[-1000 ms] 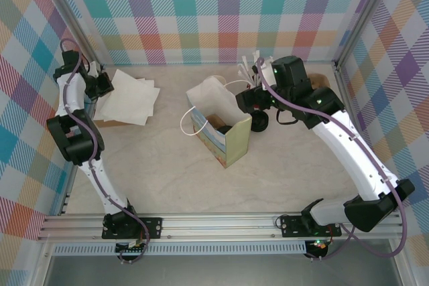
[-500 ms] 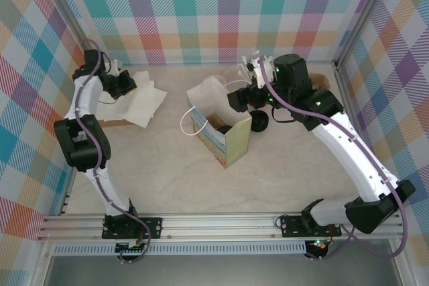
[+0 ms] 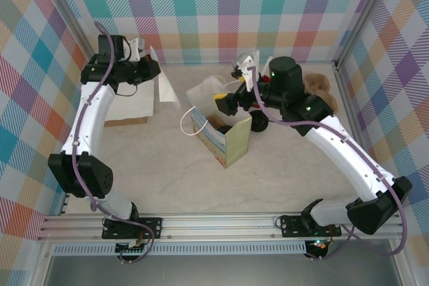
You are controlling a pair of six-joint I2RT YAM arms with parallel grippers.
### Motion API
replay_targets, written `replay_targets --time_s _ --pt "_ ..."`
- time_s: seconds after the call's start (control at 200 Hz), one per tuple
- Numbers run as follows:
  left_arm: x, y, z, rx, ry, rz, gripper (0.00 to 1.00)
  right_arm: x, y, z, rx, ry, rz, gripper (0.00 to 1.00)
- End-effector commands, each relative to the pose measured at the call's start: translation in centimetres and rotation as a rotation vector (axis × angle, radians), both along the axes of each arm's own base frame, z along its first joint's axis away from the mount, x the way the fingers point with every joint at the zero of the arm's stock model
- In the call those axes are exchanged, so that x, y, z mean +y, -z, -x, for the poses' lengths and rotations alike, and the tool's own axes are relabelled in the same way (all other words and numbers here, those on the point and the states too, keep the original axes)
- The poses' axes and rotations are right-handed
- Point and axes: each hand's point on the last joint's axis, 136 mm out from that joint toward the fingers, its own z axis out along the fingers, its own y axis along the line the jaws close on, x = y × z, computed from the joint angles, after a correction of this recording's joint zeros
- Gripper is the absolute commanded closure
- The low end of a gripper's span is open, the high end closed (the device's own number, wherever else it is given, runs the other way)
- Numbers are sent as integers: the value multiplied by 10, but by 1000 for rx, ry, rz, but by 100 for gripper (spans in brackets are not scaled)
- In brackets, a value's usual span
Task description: Pack the takeout coffee
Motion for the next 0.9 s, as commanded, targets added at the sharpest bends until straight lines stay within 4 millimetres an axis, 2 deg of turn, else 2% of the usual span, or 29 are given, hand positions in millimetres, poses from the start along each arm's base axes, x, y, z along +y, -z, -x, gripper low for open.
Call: replay_targets --time_s 0.0,0.09,0.23,0.395,0.565,0.775,0.835,0.895 --pt "-29 -42 29 -67 78 38 100 27 -16 4 -243 -134 -1 0" --pt "-50 -63 48 -119 155 56 100 38 -23 1 -296 -182 -8 0" --pt "-73 -90 73 -191 252 90 100 58 -30 -3 -277 -244 -36 0" --pt "-85 -110 89 -250 308 122 100 80 -25 -17 -206 -249 -72 0" --pt "-89 -116 95 -265 327 135 100 95 -19 -29 -103 -257 -132 1" --pt "-93 -121 97 -278 346 152 100 110 -9 -44 24 -245 -160 17" --pt "-94 -123 98 -284 353 158 100 112 -8 -46 49 -244 -158 27" --pt "-94 -125 99 -294 353 160 100 113 -9 -46 67 -245 -153 43"
